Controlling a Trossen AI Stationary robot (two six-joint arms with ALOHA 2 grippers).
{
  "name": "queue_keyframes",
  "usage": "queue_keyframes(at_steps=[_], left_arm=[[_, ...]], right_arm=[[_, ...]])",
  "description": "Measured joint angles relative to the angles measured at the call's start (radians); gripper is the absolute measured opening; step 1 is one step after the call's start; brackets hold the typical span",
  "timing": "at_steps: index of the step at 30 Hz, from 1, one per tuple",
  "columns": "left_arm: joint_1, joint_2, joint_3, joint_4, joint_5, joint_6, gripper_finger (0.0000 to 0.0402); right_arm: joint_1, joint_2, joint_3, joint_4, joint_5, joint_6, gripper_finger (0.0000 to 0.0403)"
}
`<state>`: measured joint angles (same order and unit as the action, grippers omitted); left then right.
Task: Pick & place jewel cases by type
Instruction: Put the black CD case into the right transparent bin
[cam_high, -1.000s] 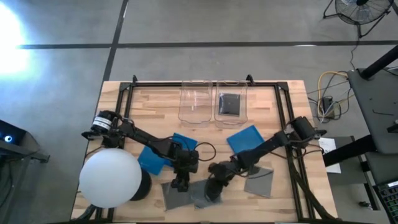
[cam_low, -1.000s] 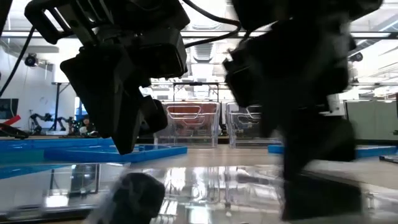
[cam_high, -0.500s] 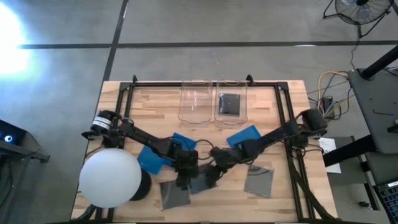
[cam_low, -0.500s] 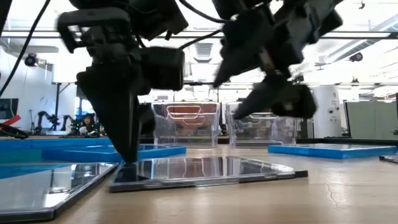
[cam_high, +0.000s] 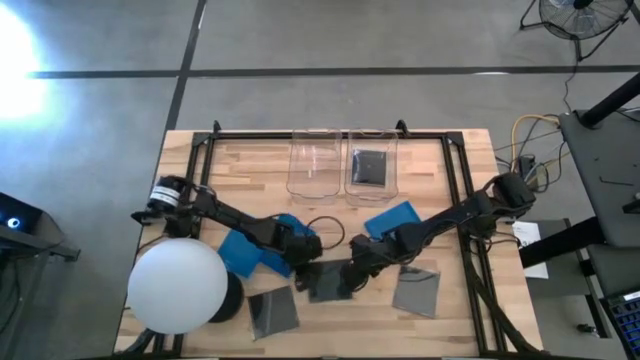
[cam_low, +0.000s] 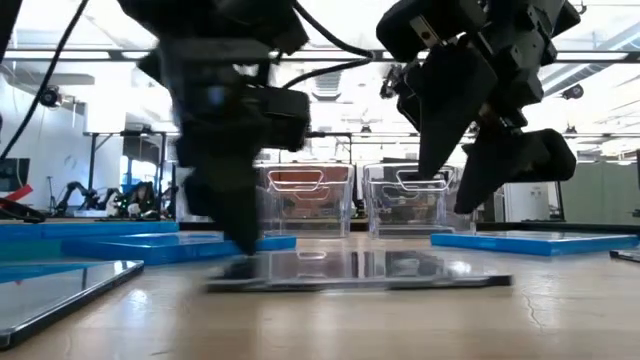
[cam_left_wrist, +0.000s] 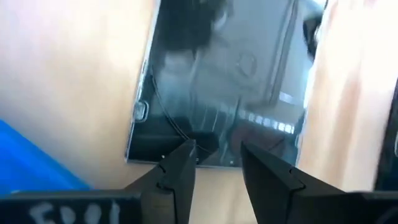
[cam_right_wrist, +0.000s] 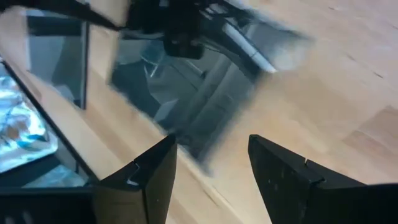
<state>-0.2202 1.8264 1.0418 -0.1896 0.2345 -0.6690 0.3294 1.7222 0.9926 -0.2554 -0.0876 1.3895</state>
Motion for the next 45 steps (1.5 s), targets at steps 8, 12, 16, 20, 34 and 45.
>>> queue_keyframes(at_steps=[8, 12, 16, 20, 34, 45], left_arm=[[0.073, -0.023, 0.016, 0.038, -0.038, 0.047, 0.0114], [0.062, -0.072, 0.014, -0.039, -0.052, -0.013, 0.0114], [0.048, -0.073, 0.003, -0.138, -0.011, -0.058, 0.0114], [0.026, -0.066, -0.013, -0.121, 0.047, -0.072, 0.0114], [0.017, 0.042, -0.018, 0.053, 0.098, -0.085, 0.0114], [0.019, 0.116, 0.003, 0.109, 0.131, -0.040, 0.0114]], right_arm=[[0.012, -0.011, 0.000, -0.018, 0.042, 0.087, 0.0194], [0.035, -0.017, -0.009, -0.109, 0.068, 0.135, 0.0194], [0.040, -0.018, -0.062, -0.049, 0.058, 0.167, 0.0194], [0.035, -0.018, -0.136, 0.078, 0.057, 0.201, 0.0194], [0.034, -0.007, -0.274, 0.361, 0.039, 0.252, 0.0194], [0.033, -0.041, -0.280, 0.480, 0.008, 0.150, 0.0194]])
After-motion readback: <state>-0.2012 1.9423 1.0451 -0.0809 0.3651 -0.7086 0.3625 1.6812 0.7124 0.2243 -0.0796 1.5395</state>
